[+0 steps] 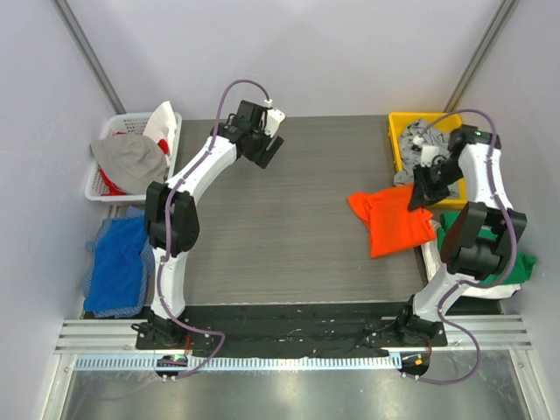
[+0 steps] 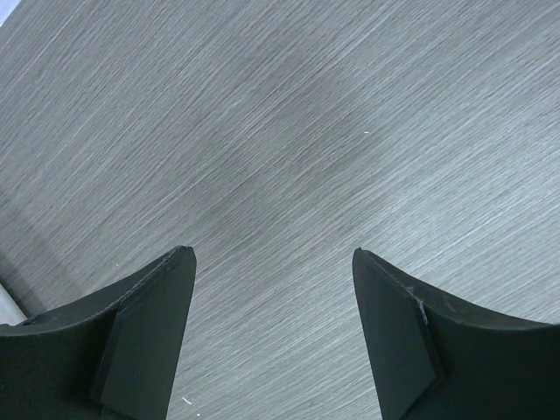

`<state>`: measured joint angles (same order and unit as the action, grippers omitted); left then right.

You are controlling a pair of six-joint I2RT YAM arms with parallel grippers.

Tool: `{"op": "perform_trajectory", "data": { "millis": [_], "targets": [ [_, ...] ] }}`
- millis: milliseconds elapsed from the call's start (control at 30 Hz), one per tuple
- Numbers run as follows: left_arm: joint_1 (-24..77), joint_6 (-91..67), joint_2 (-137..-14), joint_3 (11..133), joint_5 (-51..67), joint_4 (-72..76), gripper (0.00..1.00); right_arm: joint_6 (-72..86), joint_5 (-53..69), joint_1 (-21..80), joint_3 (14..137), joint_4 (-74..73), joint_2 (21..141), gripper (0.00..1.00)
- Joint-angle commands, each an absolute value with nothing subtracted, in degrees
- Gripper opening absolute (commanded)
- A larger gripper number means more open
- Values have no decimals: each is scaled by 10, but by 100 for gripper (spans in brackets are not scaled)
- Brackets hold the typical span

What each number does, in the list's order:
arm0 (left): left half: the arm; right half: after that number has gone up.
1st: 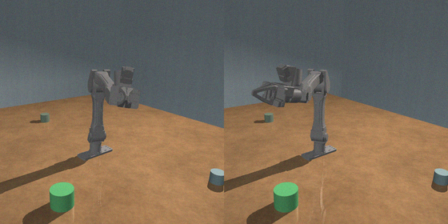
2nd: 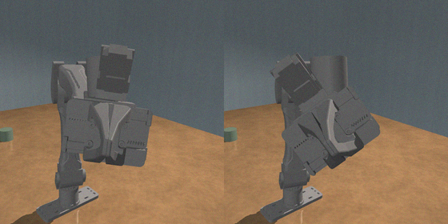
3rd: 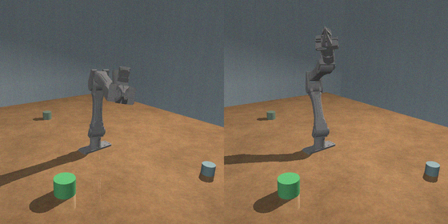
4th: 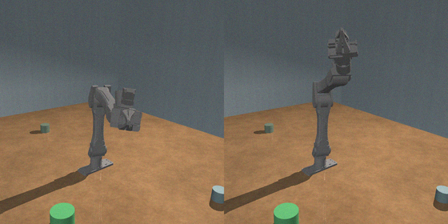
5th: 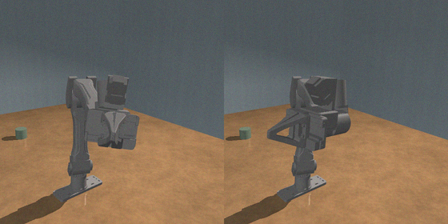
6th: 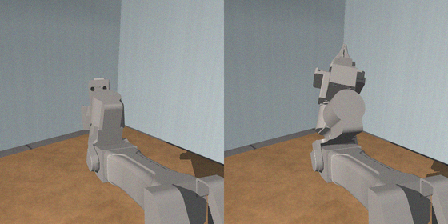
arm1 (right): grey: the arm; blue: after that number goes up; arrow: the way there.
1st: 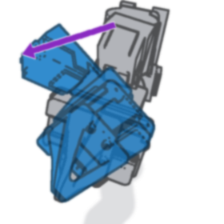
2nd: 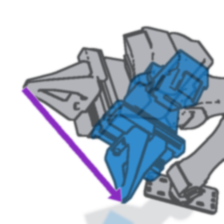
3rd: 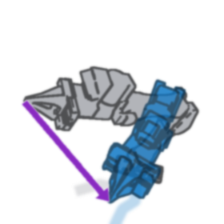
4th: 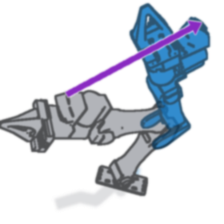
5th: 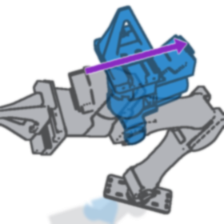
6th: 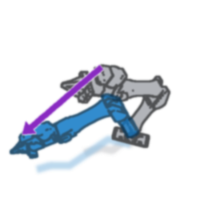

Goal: Fold and stack the t-shirts
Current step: Neatly place the folded tshirt to the corner

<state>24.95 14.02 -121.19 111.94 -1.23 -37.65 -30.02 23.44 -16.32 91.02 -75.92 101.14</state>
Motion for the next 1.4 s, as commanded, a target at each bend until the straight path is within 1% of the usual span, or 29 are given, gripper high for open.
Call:
{"op": "perform_trajectory", "data": {
  "millis": [0, 67, 267, 700, 1033, 1233, 1367],
  "targets": [
    [248, 143, -1188, 1129, 2, -375, 77, -325, 168, -214, 947, -863, 942, 1],
    [248, 142, -1188, 1125, 18, -375, 77, -332, 138, -236, 947, -863, 928, 1],
    [249, 142, -1187, 1105, 26, -370, 77, -356, 68, -253, 923, -863, 873, 1],
    [248, 149, -1201, 1092, 28, -366, 77, -428, -30, -322, 873, -862, 771, 1],
    [250, 149, -1212, 1095, 27, -367, 77, -493, -18, -424, 907, -862, 776, 1],
    [251, 154, -1216, 1095, 24, -367, 77, -514, -8, -483, 947, -863, 820, 1],
    [254, 156, -1216, 1091, 23, -369, 77, -526, 31, -513, 986, -863, 837, 1]
  ]
}}
